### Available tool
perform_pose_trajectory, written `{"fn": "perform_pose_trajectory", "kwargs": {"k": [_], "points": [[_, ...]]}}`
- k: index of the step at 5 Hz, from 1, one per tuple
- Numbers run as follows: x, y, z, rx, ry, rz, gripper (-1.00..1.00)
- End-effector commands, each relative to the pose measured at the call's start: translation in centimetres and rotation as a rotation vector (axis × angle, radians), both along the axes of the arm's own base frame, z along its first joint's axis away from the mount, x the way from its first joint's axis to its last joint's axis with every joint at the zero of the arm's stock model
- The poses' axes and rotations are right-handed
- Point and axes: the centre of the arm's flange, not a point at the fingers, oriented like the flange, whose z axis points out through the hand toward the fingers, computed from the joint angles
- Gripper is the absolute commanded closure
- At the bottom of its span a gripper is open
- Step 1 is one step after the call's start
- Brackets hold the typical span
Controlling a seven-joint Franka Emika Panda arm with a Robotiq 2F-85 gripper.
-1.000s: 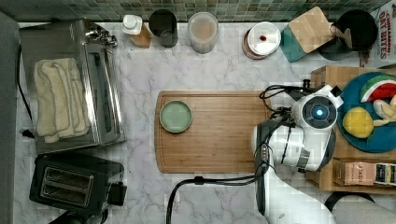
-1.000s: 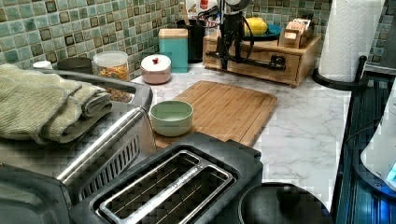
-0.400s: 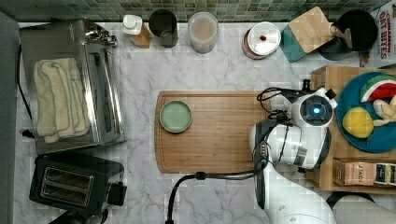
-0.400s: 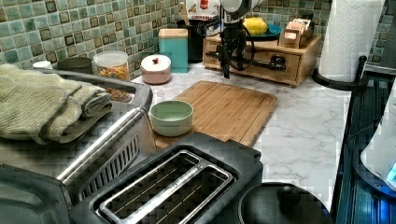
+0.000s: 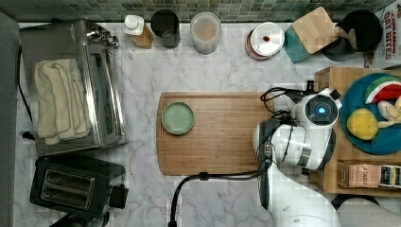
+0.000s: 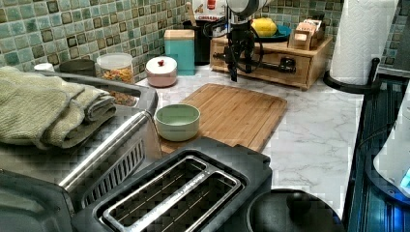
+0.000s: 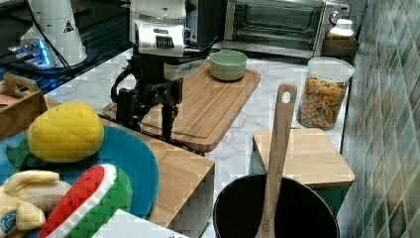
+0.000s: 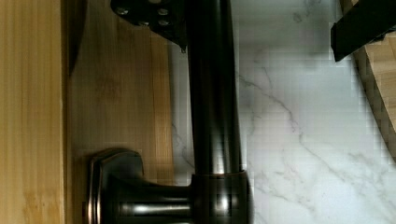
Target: Open the drawer.
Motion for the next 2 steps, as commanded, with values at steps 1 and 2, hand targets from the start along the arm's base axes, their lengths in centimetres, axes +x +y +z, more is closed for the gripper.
{"fn": "perform_pose_trajectory", "kwargs": {"k": [1, 2], "points": [[3.0, 16.1, -3.7, 0.155, -0.022, 0.008, -1.00], [2.7, 23.2, -4.1, 0.182, -0.046, 0.039, -1.00]]}}
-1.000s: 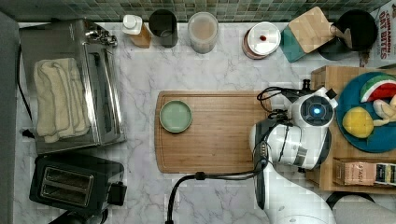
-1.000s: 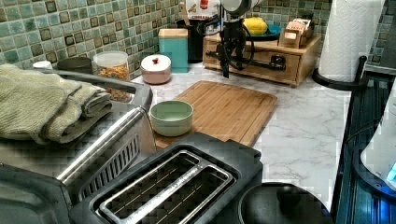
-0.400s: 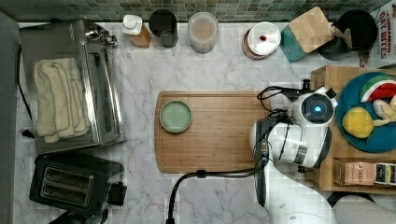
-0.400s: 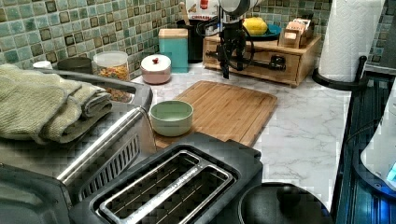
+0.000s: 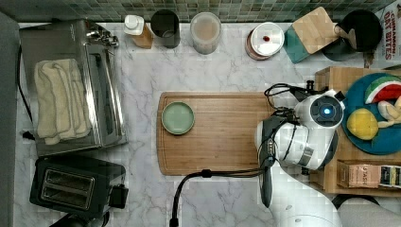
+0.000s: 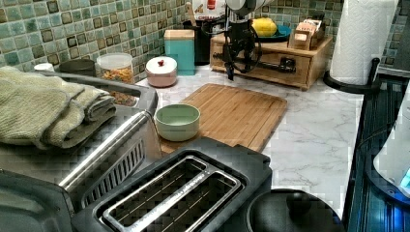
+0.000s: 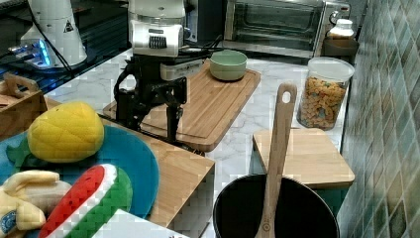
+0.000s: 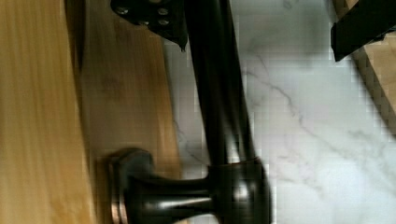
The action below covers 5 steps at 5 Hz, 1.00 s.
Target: Open the drawer.
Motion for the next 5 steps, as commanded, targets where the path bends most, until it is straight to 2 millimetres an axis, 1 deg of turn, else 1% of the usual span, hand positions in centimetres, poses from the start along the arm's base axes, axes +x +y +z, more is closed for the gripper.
{"fn": "perform_pose_trajectory", "kwargs": {"k": [1, 2, 3, 4, 5], "points": [[2.5, 29.5, -4.4, 0.182, -0.011, 0.245, -1.00], [1.7, 33.9, -3.1, 0.206, -0.024, 0.360, -1.00], [0.7, 36.0, -2.3, 0.217, -0.014, 0.460, -1.00], [0.2, 36.5, 0.2, 0.246, 0.063, 0.460, -1.00], [0.5, 37.2, 1.8, 0.209, 0.069, 0.408, -1.00]]}}
